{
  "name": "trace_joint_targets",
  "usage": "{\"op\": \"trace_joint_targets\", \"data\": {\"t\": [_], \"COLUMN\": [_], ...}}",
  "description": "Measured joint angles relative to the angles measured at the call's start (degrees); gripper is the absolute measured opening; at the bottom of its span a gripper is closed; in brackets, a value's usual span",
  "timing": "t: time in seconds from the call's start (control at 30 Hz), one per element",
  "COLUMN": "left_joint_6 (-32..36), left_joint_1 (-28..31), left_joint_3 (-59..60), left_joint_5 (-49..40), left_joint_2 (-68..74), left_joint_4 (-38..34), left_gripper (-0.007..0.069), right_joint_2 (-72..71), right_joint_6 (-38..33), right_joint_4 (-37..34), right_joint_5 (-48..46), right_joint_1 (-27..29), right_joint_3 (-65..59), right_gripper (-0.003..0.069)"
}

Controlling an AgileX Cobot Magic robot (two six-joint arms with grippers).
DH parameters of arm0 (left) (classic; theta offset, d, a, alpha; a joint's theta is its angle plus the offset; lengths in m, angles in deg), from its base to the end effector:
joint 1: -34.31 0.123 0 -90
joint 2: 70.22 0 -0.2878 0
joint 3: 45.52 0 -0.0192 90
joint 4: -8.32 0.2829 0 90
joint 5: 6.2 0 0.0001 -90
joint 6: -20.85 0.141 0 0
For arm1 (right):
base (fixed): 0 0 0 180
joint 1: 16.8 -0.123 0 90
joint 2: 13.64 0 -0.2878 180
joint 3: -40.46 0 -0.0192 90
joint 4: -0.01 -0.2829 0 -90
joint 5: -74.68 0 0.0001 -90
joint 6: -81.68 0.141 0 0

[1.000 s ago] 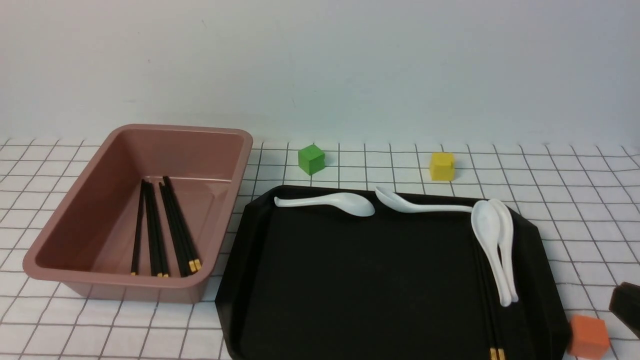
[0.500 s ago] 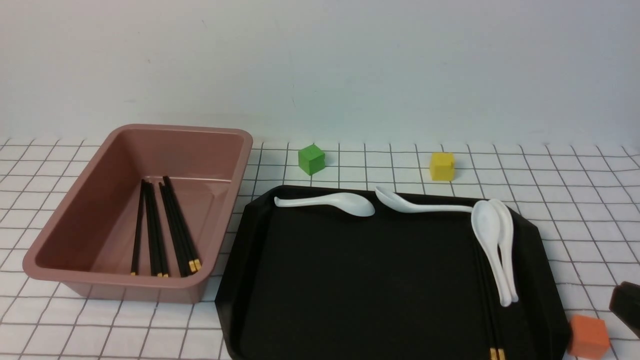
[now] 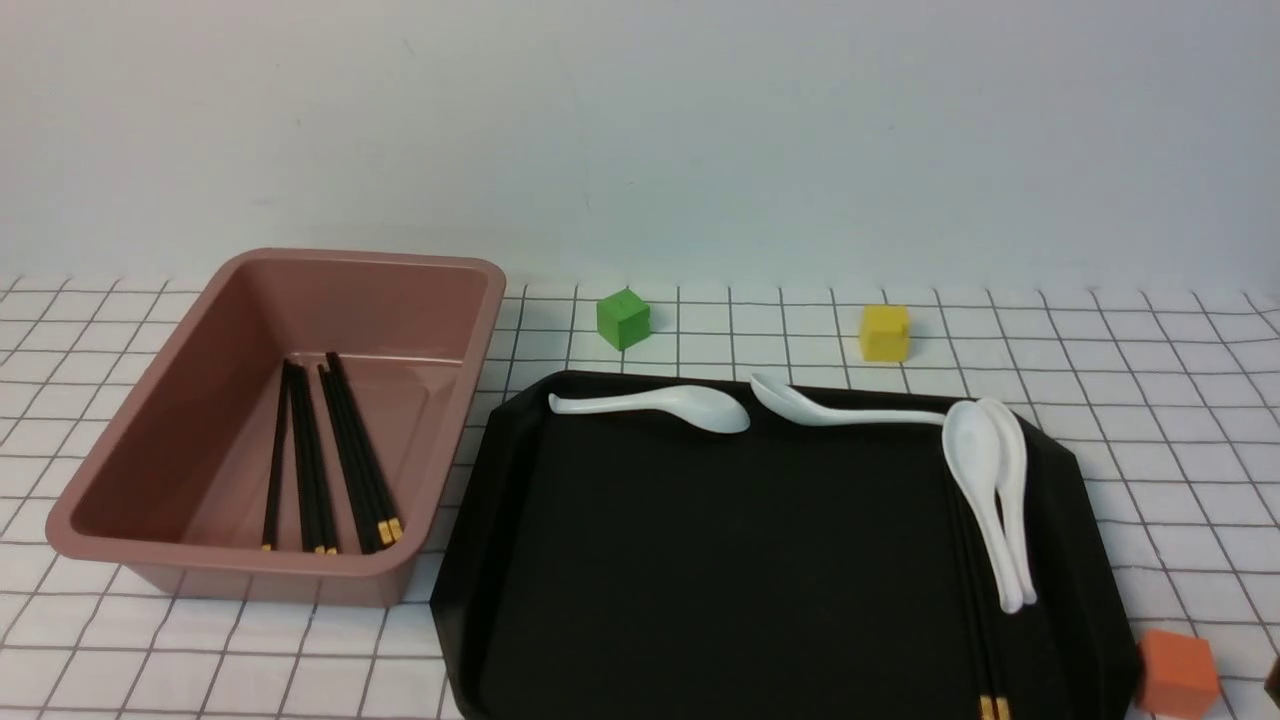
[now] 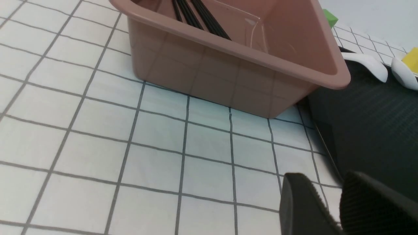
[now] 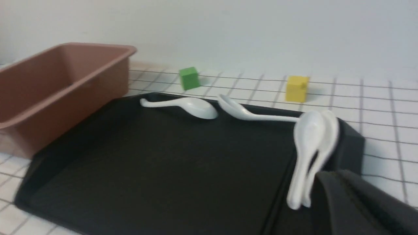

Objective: On white black tablecloth take chopsticks from black tray and put them in box.

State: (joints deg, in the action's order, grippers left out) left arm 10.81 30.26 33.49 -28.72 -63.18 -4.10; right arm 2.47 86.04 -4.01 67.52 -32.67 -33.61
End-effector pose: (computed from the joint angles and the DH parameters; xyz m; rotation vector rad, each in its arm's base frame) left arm 0.1277 -0.0207 0.1532 -0.2330 1.8892 -0.3822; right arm 0.1404 0.0412 0.2031 -0.1186 1.7049 0.3227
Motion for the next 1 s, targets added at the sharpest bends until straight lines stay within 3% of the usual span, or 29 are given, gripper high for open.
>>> {"op": "trace_joint_targets", "data": {"t": [0.27,0.43,1.0], "left_joint_6": [0.0,0.0,0.0], "left_joint_1": [0.0,0.0,0.0], "left_joint_3": [0.0,0.0,0.0], "left_joint_5": [0.0,0.0,0.0], "left_joint_2": [0.0,0.0,0.0], "left_joint_4": [0.0,0.0,0.0], "left_gripper": [0.0206,0.0211,0.0229], "right_joint_2": [-8.9,-9.0,-9.0], "right_joint_6": [0.7,0.7,0.7], "right_joint_4": [1.2,4.0,5.4], "right_joint_5": [-5.1,-12.5,-13.6], "right_joint_1": [12.0,15.9,16.5], "right_joint_3": [-4.6,-4.5,-4.3], "right_gripper": [0.0025,0.0030,0.0053]}}
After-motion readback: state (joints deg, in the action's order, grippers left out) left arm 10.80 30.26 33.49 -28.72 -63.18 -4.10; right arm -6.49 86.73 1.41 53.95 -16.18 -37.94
